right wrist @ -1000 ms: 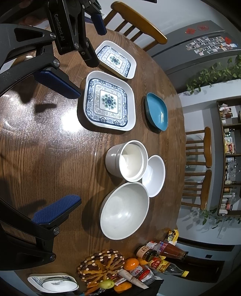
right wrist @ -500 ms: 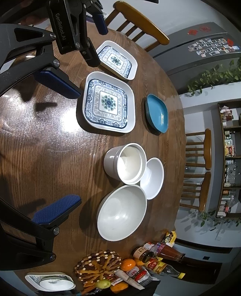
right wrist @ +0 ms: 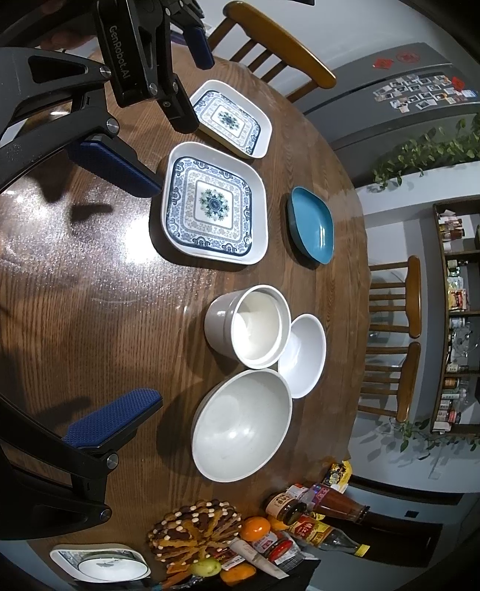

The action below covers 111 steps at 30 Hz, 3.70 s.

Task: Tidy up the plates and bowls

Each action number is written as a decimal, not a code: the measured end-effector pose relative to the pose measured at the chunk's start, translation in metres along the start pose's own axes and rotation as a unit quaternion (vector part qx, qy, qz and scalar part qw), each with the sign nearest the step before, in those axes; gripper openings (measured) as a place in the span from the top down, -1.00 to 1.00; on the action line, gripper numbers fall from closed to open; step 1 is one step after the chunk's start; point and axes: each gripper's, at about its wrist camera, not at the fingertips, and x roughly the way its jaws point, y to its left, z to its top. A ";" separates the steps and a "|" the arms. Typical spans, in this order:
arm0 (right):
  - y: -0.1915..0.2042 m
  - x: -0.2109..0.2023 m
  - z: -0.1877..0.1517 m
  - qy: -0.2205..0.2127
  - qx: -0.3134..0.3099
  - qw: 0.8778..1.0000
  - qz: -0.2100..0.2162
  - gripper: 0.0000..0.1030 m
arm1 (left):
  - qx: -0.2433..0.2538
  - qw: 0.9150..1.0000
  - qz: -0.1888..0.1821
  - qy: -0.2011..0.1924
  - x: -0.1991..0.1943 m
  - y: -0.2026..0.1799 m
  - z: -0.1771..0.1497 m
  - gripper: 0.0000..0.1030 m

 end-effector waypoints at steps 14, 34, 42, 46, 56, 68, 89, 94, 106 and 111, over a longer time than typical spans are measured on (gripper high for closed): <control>0.001 0.002 0.001 0.001 0.000 1.000 0.002 -1.00 | -0.002 1.000 -0.007 0.005 0.006 -0.002 0.002 -0.98; 0.009 0.055 0.003 0.038 0.034 0.995 0.083 -1.00 | -0.090 0.980 -0.164 0.074 0.062 0.045 -0.007 -0.60; 0.015 0.086 0.013 0.053 0.058 0.993 0.090 -0.51 | -0.098 0.966 -0.216 0.105 0.097 0.053 0.006 -0.06; 0.015 0.102 0.016 0.062 0.077 0.992 0.084 -0.31 | -0.105 0.961 -0.231 0.112 0.104 0.060 0.016 0.08; 0.024 0.090 0.028 0.036 0.059 0.993 0.091 -0.22 | -0.097 0.964 -0.232 0.091 0.094 0.064 0.020 0.34; 0.017 0.120 0.038 0.071 0.018 0.995 0.073 -0.15 | -0.103 0.971 -0.193 0.101 0.111 0.055 0.023 0.52; 0.018 0.102 0.043 0.052 -0.006 0.995 0.084 0.89 | -0.084 0.975 -0.180 0.101 0.098 0.051 0.009 0.91; 0.020 0.085 0.028 0.066 -0.008 0.993 0.095 0.89 | -0.082 0.973 -0.187 0.105 0.080 0.056 -0.009 0.91; 0.024 0.083 -0.011 0.091 -0.006 0.992 0.089 0.85 | -0.058 0.978 -0.162 0.116 0.077 0.051 -0.024 0.92; 0.021 0.087 -0.017 0.099 -0.003 0.991 0.091 0.84 | -0.048 0.980 -0.152 0.121 0.079 0.045 -0.026 0.92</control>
